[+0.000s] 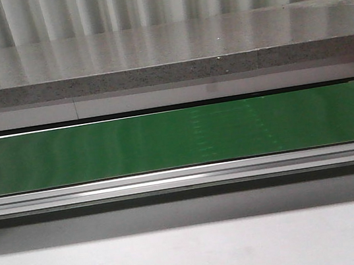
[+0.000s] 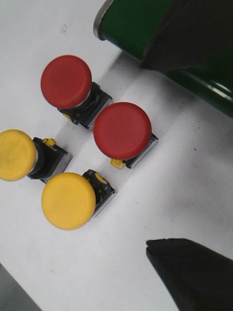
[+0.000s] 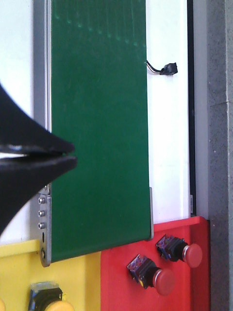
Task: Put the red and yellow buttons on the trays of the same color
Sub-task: 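Lower the left gripper and grasp a red push button, then carry the red button toward the belt's near end, then set the red button on the belt and open the left gripper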
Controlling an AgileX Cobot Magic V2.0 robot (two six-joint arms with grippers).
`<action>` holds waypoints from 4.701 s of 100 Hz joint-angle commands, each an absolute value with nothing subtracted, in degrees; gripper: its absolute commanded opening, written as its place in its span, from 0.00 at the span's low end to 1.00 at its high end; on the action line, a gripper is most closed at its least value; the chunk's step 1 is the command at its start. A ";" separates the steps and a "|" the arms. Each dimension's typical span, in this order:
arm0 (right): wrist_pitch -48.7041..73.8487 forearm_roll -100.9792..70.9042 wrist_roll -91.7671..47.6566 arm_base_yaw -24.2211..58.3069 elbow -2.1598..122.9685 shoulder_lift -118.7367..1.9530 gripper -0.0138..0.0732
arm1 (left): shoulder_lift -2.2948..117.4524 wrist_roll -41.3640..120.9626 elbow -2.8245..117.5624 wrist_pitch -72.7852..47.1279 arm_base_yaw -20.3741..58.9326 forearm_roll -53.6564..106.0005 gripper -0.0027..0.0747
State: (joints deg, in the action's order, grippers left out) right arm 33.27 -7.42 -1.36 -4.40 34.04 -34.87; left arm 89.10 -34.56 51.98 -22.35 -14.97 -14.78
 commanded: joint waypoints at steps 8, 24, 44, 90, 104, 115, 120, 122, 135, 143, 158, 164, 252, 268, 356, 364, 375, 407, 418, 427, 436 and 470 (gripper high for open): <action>29.60 -7.33 -1.91 -4.29 35.51 -34.63 0.08 | 90.32 -35.17 54.23 -16.87 -15.10 -15.19 0.90; 29.60 -7.33 -1.91 -4.29 35.51 -34.63 0.08 | 92.99 -35.17 54.23 -13.97 -15.10 -14.95 0.90; 29.60 -7.33 -1.91 -4.29 35.51 -34.63 0.08 | 95.74 -35.17 54.33 -11.23 -15.10 -13.91 0.90; 29.60 -7.33 -1.91 -4.29 35.51 -34.63 0.08 | 97.69 -35.17 54.33 -9.34 -15.10 -13.91 0.72; 29.60 -7.33 -1.91 -4.29 35.51 -34.63 0.08 | 97.43 -35.17 54.33 -9.87 -15.10 -13.91 0.46; 29.60 -7.33 -1.91 -4.29 35.51 -34.63 0.08 | 96.35 -35.17 54.33 -10.33 -15.00 -13.91 0.24; 29.60 -7.33 -1.91 -4.29 35.51 -34.63 0.08 | 95.53 -35.17 54.33 -10.48 -15.00 -13.91 0.16; 29.60 -7.33 -1.91 -4.29 35.51 -34.63 0.08 | 95.09 -35.03 54.33 -10.61 -15.00 -13.91 0.13; 29.60 -7.33 -1.91 -4.29 35.51 -34.63 0.08 | 91.50 -35.03 54.33 -12.69 -14.75 -13.91 0.01; 29.60 -7.33 -1.91 -4.29 35.51 -34.63 0.08 | 88.76 -34.93 54.33 -13.97 -14.75 -14.15 0.01; 29.60 -7.33 -1.91 -4.29 35.51 -34.63 0.08 | 82.16 -33.48 54.33 -16.36 -14.25 -14.03 0.01; 29.60 -7.33 -1.91 -4.29 35.51 -34.63 0.08 | 79.85 -33.12 54.33 -17.64 -13.38 -14.03 0.01; 29.55 -7.33 -1.91 -4.29 35.51 -34.81 0.08 | 80.79 -26.13 54.33 -28.97 2.74 -13.05 0.01; 29.55 -7.33 -1.91 -4.29 35.51 -34.81 0.08 | 81.15 -25.94 54.33 -30.20 2.74 -12.95 0.01; 29.55 -7.33 -1.91 -4.29 35.51 -34.81 0.08 | 75.89 -16.27 60.00 -34.89 5.61 -6.19 0.84; 29.55 -7.33 -1.91 -4.29 35.51 -34.81 0.08 | 74.25 -16.27 60.92 -33.73 5.88 -6.19 0.84; 29.55 -7.33 -1.91 -4.29 35.51 -34.81 0.08 | 72.79 -16.27 61.07 -31.61 5.08 -6.30 0.84; 29.55 -7.33 -1.91 -4.29 35.51 -34.81 0.08 | 74.95 -16.27 60.32 -31.56 -5.63 -6.30 0.84; 29.55 -7.33 -1.91 -4.29 35.51 -34.81 0.08 | 77.08 -16.27 60.32 -31.67 -10.47 -6.41 0.84; 29.55 -7.33 -1.91 -4.29 35.51 -34.81 0.08 | 79.40 -16.02 60.32 -31.79 -14.05 -6.55 0.84; 29.55 -7.33 -1.91 -4.29 35.51 -34.81 0.08 | 82.00 -15.97 60.32 -31.66 -16.90 -6.63 0.84; 29.55 -7.33 -1.91 -4.29 35.51 -34.81 0.08 | 90.09 -15.88 61.25 -28.07 -22.30 -7.76 0.84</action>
State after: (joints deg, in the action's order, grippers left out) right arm 33.27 -7.42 -1.36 -4.40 34.04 -34.87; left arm 90.63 -15.93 59.02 -31.52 -21.67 -7.46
